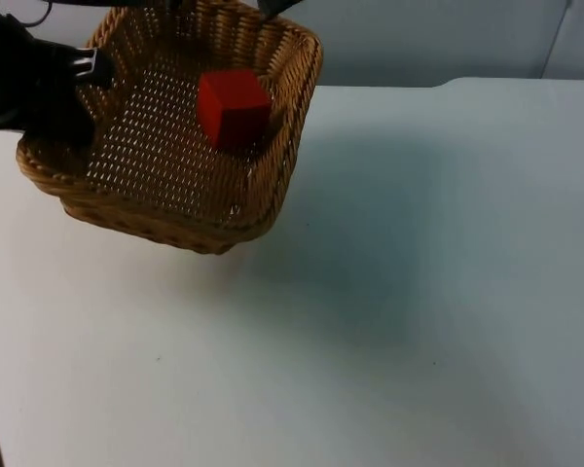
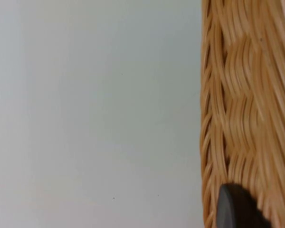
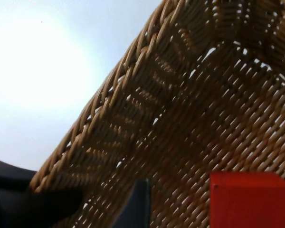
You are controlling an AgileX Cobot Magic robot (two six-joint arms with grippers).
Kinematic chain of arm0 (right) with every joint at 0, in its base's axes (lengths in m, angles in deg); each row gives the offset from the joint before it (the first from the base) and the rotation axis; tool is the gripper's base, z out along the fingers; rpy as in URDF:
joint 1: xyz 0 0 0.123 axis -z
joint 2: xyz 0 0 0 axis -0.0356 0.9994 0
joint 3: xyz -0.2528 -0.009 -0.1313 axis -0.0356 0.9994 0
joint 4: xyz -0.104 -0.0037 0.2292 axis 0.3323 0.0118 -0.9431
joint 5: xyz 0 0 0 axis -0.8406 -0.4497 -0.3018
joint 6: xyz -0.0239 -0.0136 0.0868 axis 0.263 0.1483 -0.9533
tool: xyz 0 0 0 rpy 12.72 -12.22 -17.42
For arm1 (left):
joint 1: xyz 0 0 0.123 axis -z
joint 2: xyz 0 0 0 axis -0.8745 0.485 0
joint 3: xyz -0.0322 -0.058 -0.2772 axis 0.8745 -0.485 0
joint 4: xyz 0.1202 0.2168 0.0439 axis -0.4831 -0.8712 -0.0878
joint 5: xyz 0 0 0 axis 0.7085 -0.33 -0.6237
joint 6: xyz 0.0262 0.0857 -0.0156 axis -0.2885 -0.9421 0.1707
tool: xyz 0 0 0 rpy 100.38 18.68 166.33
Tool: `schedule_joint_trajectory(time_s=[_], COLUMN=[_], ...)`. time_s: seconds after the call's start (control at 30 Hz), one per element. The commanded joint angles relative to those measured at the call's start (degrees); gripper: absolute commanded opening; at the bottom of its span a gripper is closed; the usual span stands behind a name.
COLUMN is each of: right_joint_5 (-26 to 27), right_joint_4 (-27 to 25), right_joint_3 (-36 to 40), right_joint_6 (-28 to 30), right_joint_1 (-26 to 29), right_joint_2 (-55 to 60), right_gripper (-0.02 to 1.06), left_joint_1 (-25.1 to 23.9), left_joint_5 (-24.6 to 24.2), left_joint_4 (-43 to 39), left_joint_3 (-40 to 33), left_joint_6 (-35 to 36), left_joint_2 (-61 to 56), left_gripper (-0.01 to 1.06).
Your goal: Pick up the basket with the left hand and place the cube into the basket with the right hand.
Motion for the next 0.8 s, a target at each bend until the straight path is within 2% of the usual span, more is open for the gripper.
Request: schedule_joint_trajectory(time_s=[0.0,0.03,0.07,0.1,0.17,0.27,0.37,0.47,0.57,0.67,0.7,0.77], right_joint_5=[-0.82,-0.82,-2.32,-3.94,-7.64,-8.9,-8.9,-8.9,-8.9,-8.9,-8.9,-8.9], right_joint_4=[8.15,8.15,11.86,17.05,23.78,26.22,26.04,22.53,25.03,27.61,27.61,28.32], right_joint_3=[-3.54,-3.54,-4.56,-5.51,-6.78,-7.55,-7.55,-7.55,-7.55,-7.55,-7.55,-7.55], right_joint_6=[-0.04,-0.04,-0.5,-2.8,-10.12,-11.8,-11.99,-11.99,-11.99,-11.99,-11.99,-11.99], right_joint_1=[-0.21,-0.21,-0.21,-0.09,1.79,4.34,7.55,13.36,16.6,21.04,21.04,23.8], right_joint_2=[-2.01,-2.01,-2.51,-2.79,-4.02,-5.39,-7.54,-12.97,-16.25,-20.18,-20.18,-21.96], right_gripper=[0.84,0.84,0.84,0.84,0.84,0.83,0.8,0.71,0.66,0.54,0.54,0.37], left_joint_1=[0.11,0.11,0.11,0.11,0.11,0.11,0.11,0.11,0.11,0.11,0.11,0.11], left_joint_5=[0.63,0.63,0.63,0.63,0.75,0.75,0.75,0.75,0.84,0.84,0.84,0.84], left_joint_4=[1.77,1.77,1.77,1.77,1.72,1.72,1.72,1.72,1.72,1.72,1.72,1.72], left_joint_3=[0.17,0.17,0.17,0.17,0.17,0.17,0.17,0.17,0.17,0.17,0.17,0.17], left_joint_6=[0.19,0.19,0.19,0.19,0.19,0.19,0.19,0.19,0.19,0.19,0.19,0.19], left_joint_2=[-0.51,-0.51,-0.51,-0.51,-0.51,-0.51,-0.51,-0.51,-0.51,-0.51,-0.51,-0.51], left_gripper=[0.0,0.0,0.0,0.0,0.0,0.0,0.0,0.0,0.0,0.0,0.0,0.0])
